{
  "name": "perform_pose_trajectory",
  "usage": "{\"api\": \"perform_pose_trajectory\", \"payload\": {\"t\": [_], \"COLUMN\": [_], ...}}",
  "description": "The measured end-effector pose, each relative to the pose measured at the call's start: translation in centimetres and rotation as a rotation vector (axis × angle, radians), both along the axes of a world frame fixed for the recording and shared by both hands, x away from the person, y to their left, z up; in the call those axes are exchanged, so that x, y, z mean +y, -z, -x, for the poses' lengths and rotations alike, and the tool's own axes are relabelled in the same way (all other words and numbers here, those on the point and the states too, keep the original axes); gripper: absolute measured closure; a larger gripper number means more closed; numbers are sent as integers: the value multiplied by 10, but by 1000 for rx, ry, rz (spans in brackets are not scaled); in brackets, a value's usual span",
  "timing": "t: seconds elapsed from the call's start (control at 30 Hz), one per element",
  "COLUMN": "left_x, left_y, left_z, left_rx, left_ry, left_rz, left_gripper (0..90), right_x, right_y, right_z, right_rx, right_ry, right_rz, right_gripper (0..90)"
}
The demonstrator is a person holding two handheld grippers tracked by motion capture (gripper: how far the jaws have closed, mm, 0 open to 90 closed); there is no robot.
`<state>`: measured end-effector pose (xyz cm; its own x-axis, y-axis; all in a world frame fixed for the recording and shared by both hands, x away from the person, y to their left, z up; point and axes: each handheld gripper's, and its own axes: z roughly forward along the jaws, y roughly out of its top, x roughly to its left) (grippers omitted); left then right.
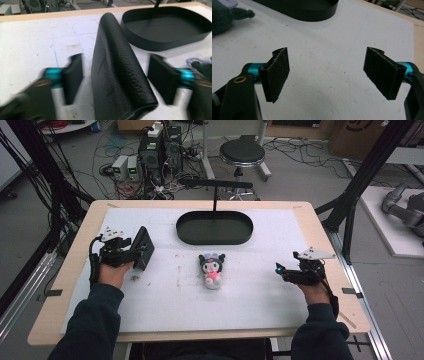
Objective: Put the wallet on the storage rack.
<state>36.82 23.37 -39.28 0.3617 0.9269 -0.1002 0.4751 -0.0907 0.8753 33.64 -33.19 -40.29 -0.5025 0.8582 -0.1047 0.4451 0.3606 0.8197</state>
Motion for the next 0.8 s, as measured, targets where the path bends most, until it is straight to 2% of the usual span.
{"api": "perform_pose_trajectory", "payload": {"t": [0.07, 0.13, 0.17, 0.23, 0.3, 0.47, 0.6, 0.8], "left_x": [-1, 0, 1, 4, 5, 5, -2, -25], "left_y": [-1, -3, -3, -5, -10, -26, -43, -70], "left_z": [1, 2, 2, 1, 0, -8, -18, -44], "left_rx": [-4, -21, -22, -39, -56, -98, -127, -176], "left_ry": [8, 10, 7, 4, 3, 26, 47, 102], "left_rz": [-10, -11, 5, 48, 56, 109, 103, 49], "left_gripper": [620, 725, 749, 762, 765, 767, 767, 768], "right_x": [0, -1, -1, -1, -1, -1, -1, -3], "right_y": [0, 0, 0, 0, 0, 0, -1, -1], "right_z": [0, 0, 0, 0, 0, -1, -3, -5], "right_rx": [-3, -4, -3, -1, -1, -4, -7, -5], "right_ry": [2, 4, 5, 6, 5, 2, 2, 3], "right_rz": [0, -2, -1, -4, -3, -9, -15, -29], "right_gripper": [214, 214, 214, 214, 214, 214, 214, 214]}}
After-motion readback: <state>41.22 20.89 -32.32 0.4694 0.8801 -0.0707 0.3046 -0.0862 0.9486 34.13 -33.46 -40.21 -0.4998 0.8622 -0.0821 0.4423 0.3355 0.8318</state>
